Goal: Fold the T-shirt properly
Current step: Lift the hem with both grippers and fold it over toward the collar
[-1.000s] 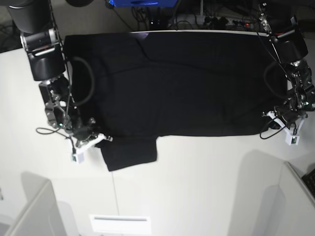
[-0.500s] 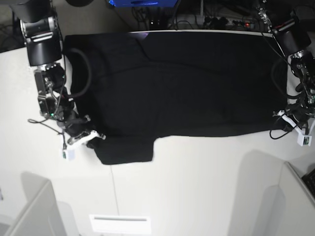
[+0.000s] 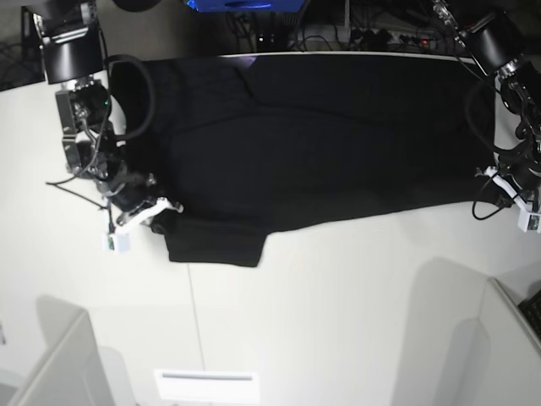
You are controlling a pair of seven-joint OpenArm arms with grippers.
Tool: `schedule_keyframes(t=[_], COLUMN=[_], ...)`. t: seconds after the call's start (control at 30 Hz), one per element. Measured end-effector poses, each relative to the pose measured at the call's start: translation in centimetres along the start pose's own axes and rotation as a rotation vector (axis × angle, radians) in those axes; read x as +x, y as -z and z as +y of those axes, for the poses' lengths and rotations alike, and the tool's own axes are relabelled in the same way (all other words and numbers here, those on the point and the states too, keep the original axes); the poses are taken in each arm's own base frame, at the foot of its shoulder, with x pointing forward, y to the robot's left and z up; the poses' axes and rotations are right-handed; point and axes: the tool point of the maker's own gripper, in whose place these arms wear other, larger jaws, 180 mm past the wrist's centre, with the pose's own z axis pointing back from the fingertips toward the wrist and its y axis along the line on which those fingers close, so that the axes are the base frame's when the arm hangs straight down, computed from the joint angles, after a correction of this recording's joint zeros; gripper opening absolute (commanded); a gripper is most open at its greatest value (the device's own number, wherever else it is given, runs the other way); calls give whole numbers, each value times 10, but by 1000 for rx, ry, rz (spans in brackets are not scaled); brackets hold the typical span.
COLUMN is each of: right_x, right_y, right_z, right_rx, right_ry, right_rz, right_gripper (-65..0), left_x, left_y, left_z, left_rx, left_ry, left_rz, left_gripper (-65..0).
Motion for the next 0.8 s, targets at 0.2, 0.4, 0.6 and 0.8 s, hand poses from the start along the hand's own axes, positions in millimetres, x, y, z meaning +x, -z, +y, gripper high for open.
schedule_keyframes(t=[0.2, 0.4, 0.6, 0.8], right_x=[-5, 4, -8, -12], right_y=[-19, -44, -62, -77], right_z=[-17, -13, -13, -6], right_rx=[-36, -29, -37, -29], right_ry=[56, 55, 51, 39], right_rz=[-30, -48, -17, -18], right_gripper=[-650, -650, -650, -650], left_x=[-14, -19, -22, -48], left_y=[-10, -21, -40, -49], left_z=[-4, -7, 4, -6], left_rx=[12, 26, 75, 1], left_ry=[45, 90, 74, 16], left_rz=[35, 40, 12, 35], left_gripper=[-650, -650, -650, -650])
